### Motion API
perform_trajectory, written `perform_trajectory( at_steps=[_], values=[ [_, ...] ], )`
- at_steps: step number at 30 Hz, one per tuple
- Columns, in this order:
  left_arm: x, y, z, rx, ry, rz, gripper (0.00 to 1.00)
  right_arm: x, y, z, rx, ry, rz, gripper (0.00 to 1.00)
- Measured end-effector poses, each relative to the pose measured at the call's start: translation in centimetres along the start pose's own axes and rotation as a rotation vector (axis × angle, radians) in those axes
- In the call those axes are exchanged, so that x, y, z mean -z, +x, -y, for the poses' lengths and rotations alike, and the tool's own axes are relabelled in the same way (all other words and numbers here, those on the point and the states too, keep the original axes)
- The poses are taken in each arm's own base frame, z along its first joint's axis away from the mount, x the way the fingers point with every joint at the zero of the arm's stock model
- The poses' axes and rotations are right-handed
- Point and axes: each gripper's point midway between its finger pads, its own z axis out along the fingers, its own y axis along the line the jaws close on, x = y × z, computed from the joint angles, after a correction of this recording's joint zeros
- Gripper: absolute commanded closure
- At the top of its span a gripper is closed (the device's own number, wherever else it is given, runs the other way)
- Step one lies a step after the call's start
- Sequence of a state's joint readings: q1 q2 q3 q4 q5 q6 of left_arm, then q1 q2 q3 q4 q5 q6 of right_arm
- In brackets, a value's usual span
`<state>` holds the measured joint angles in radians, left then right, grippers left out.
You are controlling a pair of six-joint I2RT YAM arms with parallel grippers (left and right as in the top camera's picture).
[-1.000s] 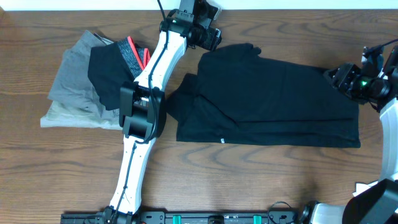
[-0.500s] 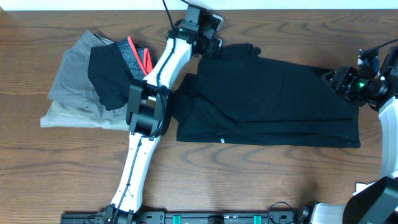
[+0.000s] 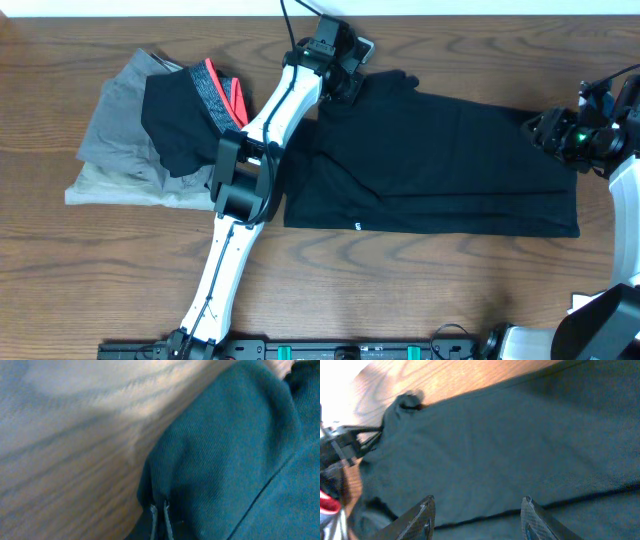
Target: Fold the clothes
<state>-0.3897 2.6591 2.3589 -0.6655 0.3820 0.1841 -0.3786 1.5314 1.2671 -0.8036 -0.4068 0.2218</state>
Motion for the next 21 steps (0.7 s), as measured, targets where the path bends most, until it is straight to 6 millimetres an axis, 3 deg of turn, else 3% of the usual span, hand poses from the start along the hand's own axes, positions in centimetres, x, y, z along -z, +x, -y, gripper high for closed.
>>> perform_trajectory(
  at_steps=[3,8,12,15,21],
  values=[
    [1.7,-0.2,0.0,0.001,-0.024,-0.017,0.94,0.0,-0.2,0.5,0.001,0.029,0.008,0.45],
    [7.4,-1.9,1.3,-0.022,-0.059,-0.009,0.94,-0.2,-1.3,1.3,0.012,0.075,0.050,0.46],
    [11.2,-2.0,3.2,-0.033,-0.060,-0.033,0.94,-2.2,-3.1,2.2,0.025,0.089,0.089,0.50],
    [12.2,-1.0,4.5,-0.034,-0.050,-0.084,0.94,-4.7,-5.0,3.3,0.036,0.103,0.136,0.47],
    [11.7,0.9,6.9,-0.048,-0.022,-0.170,0.94,-8.8,-8.5,5.0,0.059,0.107,0.243,0.49]
  ],
)
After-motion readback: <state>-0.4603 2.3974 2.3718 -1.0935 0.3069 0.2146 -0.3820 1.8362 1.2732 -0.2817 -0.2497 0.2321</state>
